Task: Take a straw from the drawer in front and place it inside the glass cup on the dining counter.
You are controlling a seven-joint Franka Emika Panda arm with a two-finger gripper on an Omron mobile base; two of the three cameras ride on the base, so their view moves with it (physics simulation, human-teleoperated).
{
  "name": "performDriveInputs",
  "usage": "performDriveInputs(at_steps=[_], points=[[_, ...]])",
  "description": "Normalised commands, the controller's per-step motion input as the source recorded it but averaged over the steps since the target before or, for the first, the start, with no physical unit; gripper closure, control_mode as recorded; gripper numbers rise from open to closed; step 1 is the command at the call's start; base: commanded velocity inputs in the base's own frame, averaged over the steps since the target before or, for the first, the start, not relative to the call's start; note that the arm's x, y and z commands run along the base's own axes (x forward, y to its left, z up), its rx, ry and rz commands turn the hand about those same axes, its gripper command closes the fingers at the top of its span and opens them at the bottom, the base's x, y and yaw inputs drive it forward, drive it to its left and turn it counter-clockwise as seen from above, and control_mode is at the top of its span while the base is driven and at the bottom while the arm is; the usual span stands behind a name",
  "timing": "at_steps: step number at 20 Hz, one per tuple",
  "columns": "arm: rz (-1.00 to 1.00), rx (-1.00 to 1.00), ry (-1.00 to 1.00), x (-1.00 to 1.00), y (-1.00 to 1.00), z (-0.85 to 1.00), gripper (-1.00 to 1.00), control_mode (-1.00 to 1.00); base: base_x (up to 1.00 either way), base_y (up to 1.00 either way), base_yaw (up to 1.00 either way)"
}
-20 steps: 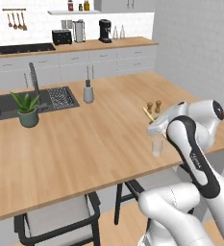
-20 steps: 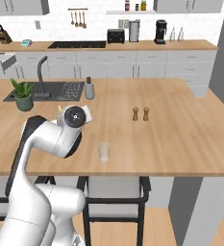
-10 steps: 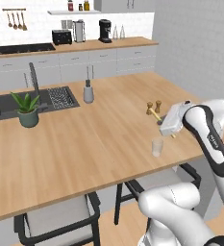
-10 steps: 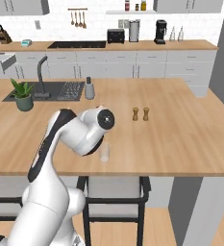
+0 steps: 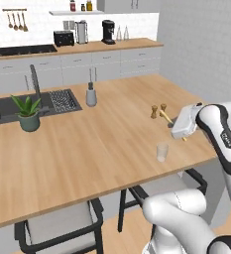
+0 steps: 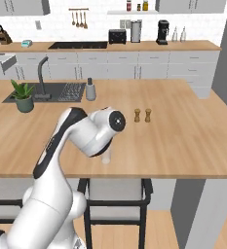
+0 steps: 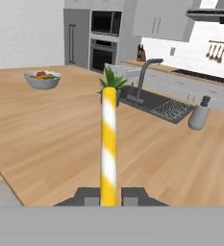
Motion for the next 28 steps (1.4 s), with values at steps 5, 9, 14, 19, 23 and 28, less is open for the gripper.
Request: performDriveInputs(at_steps=[5,9,14,19,23,28], points=[[0.03,0.0,-0.05,0.0,0.0,-0.06,1.0,-1.0,0.0,0.0,0.0],[0.1,0.05,-0.05,0.0,-0.06,-0.18,1.0,-1.0,0.0,0.0,0.0],[0.25,0.22,-0.04,0.02,-0.49,-0.01,1.0,-1.0,0.0,0.0,0.0],[0.31,0.23,0.0,0.22,-0.56,0.0,1.0,-1.0,0.0,0.0,0.0],[0.3,0.21,-0.01,0.42,-0.45,0.0,1.0,-1.0,0.0,0.0,0.0],[0.25,0.11,-0.02,0.46,-0.19,-0.02,1.0,-1.0,0.0,0.0,0.0]])
